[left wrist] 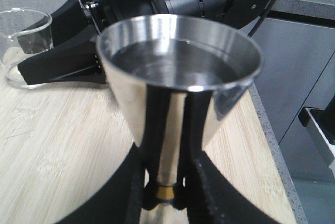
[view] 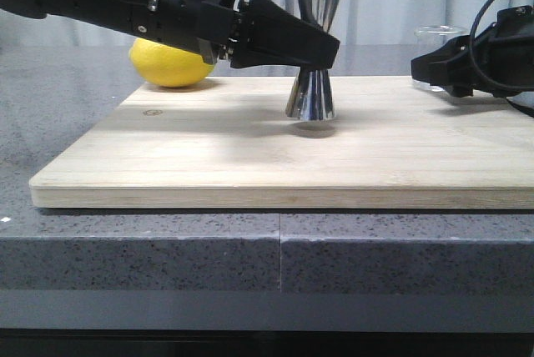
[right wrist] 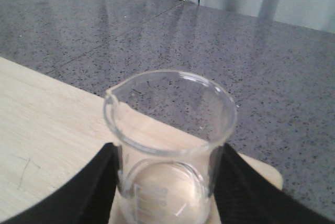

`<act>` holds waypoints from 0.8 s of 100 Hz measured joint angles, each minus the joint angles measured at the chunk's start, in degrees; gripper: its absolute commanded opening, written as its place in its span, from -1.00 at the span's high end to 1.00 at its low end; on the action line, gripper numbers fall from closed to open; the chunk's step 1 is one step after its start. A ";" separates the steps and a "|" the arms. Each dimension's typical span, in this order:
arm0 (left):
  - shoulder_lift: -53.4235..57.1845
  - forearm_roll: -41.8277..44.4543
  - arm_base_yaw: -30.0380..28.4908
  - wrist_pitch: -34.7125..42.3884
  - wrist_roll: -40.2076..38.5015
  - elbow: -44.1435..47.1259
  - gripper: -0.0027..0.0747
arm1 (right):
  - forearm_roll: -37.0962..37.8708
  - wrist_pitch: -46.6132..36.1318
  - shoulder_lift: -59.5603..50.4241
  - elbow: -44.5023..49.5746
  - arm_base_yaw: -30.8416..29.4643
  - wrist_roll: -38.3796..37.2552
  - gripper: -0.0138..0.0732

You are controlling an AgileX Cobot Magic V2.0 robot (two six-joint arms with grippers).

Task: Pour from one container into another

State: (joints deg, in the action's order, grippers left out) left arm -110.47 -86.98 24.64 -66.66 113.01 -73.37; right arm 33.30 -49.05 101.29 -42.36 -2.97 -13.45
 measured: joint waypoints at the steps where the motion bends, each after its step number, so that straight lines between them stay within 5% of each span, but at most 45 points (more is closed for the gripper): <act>1: 0.00 0.00 0.00 0.00 0.00 0.00 0.99 | 0.00 0.00 0.00 0.00 0.00 0.00 0.05; 63: 0.00 0.00 0.00 0.00 0.00 0.00 0.99 | -0.04 -0.10 0.09 0.00 0.00 0.00 -0.07; 80: 0.00 0.00 0.00 0.00 0.00 0.00 0.99 | 0.20 1.01 0.38 0.00 0.00 0.03 -0.36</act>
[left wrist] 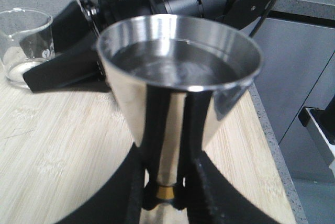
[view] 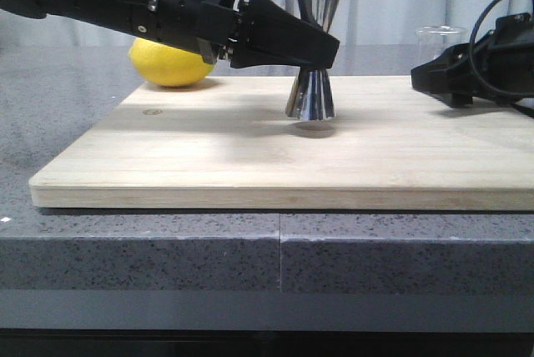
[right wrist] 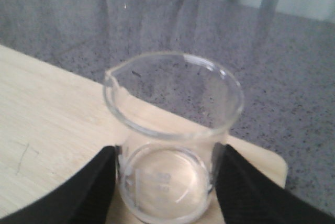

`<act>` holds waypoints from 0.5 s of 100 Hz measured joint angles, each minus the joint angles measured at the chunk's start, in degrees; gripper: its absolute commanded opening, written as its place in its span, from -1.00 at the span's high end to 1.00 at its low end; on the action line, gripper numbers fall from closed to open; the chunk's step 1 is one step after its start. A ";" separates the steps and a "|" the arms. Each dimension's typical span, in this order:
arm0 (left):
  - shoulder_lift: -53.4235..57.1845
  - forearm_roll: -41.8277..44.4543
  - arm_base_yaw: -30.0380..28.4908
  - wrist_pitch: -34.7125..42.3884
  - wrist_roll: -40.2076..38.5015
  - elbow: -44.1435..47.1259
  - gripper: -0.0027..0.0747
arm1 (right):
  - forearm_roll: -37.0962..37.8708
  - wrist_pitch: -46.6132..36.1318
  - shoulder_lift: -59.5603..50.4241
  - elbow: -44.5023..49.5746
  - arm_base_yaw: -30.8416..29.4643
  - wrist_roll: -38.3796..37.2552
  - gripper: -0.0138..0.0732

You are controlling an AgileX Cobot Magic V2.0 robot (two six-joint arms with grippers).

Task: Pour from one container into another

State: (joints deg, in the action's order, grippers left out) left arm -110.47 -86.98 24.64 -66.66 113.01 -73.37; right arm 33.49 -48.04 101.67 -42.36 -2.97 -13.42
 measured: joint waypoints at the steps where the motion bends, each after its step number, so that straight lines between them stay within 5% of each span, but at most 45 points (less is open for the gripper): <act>1: 0.00 0.00 0.00 0.00 0.00 0.00 0.99 | 0.12 0.00 0.00 0.00 0.00 0.00 -0.38; 50: 0.00 0.00 0.00 0.00 0.00 0.00 0.99 | 0.28 -0.40 0.17 0.00 0.00 0.00 -0.41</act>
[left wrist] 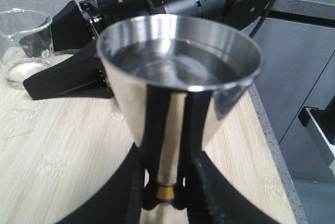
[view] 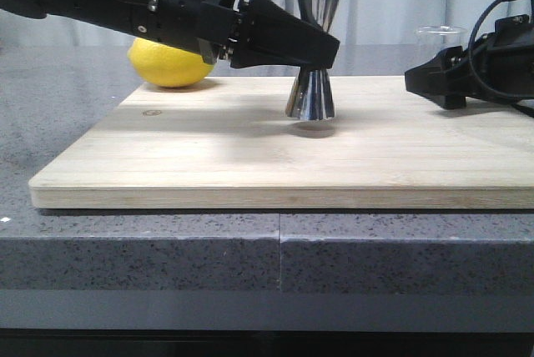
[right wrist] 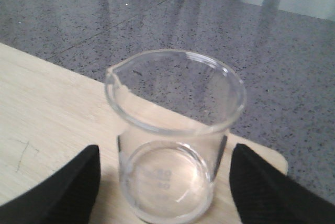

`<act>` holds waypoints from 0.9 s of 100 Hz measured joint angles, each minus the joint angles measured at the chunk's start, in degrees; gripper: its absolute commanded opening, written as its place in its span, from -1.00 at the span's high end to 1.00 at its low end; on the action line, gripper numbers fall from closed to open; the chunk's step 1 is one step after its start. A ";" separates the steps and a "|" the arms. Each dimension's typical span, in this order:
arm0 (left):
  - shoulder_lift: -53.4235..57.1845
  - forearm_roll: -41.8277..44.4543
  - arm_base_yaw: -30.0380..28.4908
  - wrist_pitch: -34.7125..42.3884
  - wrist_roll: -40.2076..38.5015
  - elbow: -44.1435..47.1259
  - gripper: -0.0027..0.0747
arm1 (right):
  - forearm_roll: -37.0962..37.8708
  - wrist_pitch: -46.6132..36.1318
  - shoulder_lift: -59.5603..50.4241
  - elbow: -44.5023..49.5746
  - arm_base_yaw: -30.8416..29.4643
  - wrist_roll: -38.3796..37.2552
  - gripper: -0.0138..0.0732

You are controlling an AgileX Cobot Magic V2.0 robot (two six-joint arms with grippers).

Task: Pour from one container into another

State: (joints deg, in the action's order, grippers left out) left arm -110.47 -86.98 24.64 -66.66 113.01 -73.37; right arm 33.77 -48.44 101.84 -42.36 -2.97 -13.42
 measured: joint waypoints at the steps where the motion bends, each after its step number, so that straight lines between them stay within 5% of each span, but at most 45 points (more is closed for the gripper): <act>1: 0.00 0.00 0.00 0.00 0.00 0.00 0.99 | 0.00 0.00 0.00 0.00 0.00 0.00 -0.41; 27: 0.00 0.00 0.00 0.00 0.00 0.00 0.99 | 0.00 0.56 -2.33 0.11 0.00 -1.04 -0.56; 90: 0.00 0.00 0.00 0.00 0.00 0.00 0.99 | 0.00 1.08 -11.30 0.22 0.00 -4.67 -0.56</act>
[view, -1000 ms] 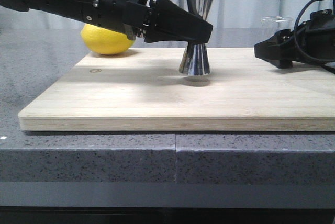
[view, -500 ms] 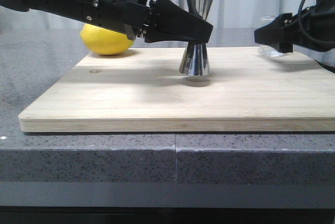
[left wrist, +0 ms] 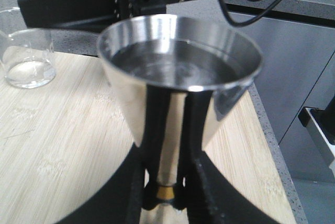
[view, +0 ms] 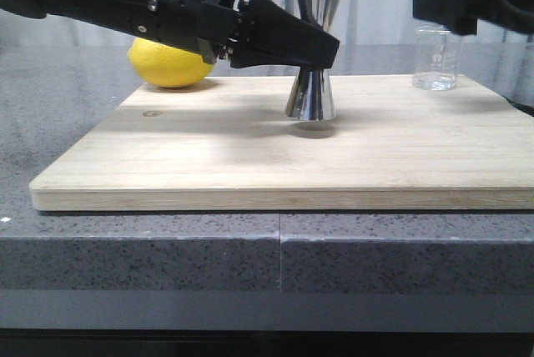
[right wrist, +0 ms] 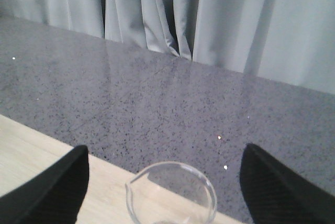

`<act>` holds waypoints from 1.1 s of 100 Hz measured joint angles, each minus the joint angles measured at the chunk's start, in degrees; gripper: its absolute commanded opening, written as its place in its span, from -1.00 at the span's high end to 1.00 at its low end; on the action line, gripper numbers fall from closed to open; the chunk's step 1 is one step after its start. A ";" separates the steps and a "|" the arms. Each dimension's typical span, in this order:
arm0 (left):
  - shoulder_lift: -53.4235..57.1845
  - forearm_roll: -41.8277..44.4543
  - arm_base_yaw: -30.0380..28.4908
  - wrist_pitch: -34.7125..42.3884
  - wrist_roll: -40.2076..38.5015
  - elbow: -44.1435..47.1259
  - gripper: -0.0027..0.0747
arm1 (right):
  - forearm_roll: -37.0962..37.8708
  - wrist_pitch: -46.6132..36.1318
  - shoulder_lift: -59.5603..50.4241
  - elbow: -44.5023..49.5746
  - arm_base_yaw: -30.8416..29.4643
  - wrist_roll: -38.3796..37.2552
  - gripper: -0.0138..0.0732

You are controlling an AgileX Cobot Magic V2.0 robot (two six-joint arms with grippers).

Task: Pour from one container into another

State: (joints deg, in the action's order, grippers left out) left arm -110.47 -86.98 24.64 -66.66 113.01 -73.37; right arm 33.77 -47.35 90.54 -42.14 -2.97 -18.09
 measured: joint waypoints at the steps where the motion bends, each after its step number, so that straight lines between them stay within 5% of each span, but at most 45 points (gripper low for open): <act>1: 0.00 0.00 0.00 0.00 0.00 0.00 0.99 | 0.00 0.00 -0.33 0.11 0.00 0.00 -0.56; 61: 0.00 0.00 -2.99 0.00 2.53 0.00 0.99 | 0.00 -0.47 -20.27 0.21 0.00 -4.32 -0.55; 110: 0.00 -2.79 -5.78 0.00 4.50 0.00 0.99 | 1.43 1.55 -22.29 0.21 0.00 -6.04 -0.55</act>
State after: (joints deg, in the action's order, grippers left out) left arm -110.47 -89.77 18.87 -66.66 117.50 -73.37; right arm 35.20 -45.80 68.25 -41.93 -2.97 -24.14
